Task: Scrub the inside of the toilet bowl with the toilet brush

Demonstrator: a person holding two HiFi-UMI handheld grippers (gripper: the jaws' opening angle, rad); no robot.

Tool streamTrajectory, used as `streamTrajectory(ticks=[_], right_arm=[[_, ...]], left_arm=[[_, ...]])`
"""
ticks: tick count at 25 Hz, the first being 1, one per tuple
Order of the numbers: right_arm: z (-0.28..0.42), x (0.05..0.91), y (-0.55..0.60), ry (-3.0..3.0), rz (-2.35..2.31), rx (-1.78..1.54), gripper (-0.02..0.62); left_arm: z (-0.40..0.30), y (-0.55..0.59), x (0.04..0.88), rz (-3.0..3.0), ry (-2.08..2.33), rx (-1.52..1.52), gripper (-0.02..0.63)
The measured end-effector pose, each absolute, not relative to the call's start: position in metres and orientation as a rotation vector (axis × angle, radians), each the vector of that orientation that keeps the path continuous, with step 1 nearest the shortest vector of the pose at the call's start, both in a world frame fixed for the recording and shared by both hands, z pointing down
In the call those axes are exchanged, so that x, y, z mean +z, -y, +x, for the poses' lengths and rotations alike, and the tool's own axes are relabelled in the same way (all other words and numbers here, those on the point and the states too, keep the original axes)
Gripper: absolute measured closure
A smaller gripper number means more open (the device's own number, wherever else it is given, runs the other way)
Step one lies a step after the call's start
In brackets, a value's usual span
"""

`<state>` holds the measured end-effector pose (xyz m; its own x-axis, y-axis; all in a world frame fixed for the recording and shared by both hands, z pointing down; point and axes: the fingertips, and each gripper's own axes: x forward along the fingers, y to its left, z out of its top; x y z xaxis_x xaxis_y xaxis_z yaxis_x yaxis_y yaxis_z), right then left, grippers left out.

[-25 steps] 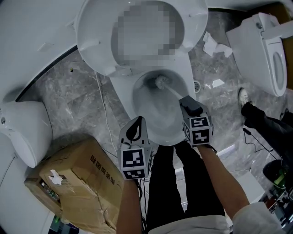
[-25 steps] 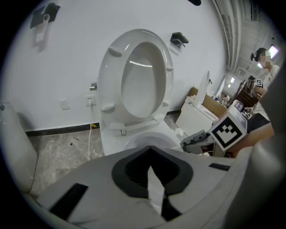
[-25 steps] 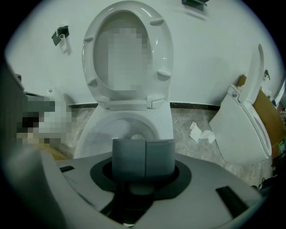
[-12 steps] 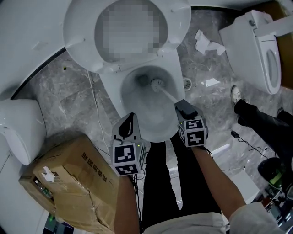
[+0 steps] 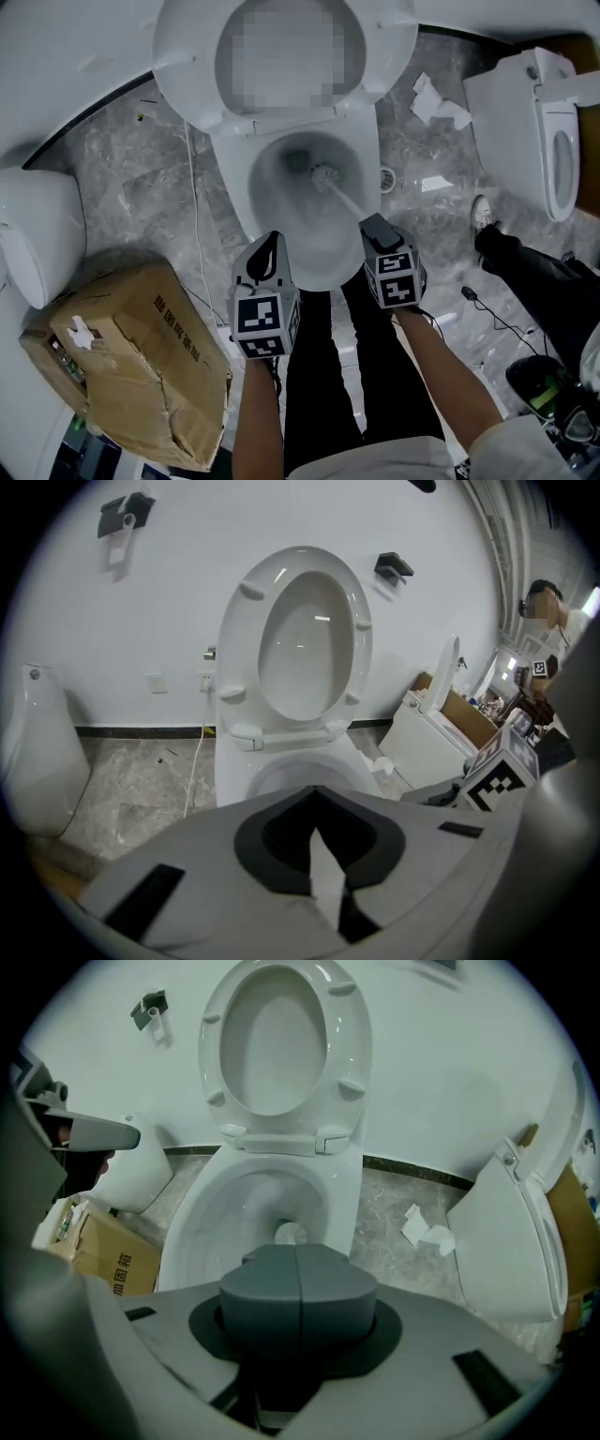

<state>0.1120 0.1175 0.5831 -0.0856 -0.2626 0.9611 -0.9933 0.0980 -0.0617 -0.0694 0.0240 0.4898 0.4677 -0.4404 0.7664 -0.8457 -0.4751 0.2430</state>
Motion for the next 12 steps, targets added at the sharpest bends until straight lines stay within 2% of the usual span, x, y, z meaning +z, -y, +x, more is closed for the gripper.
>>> streamTrajectory(ticks=[12], right_arm=[[0.105,0.593,-0.122,1.565,1.145,1.035,0.420]], left_arm=[[-0.076,-0.041,0.483,2.049,1.153,0.852,0.584]])
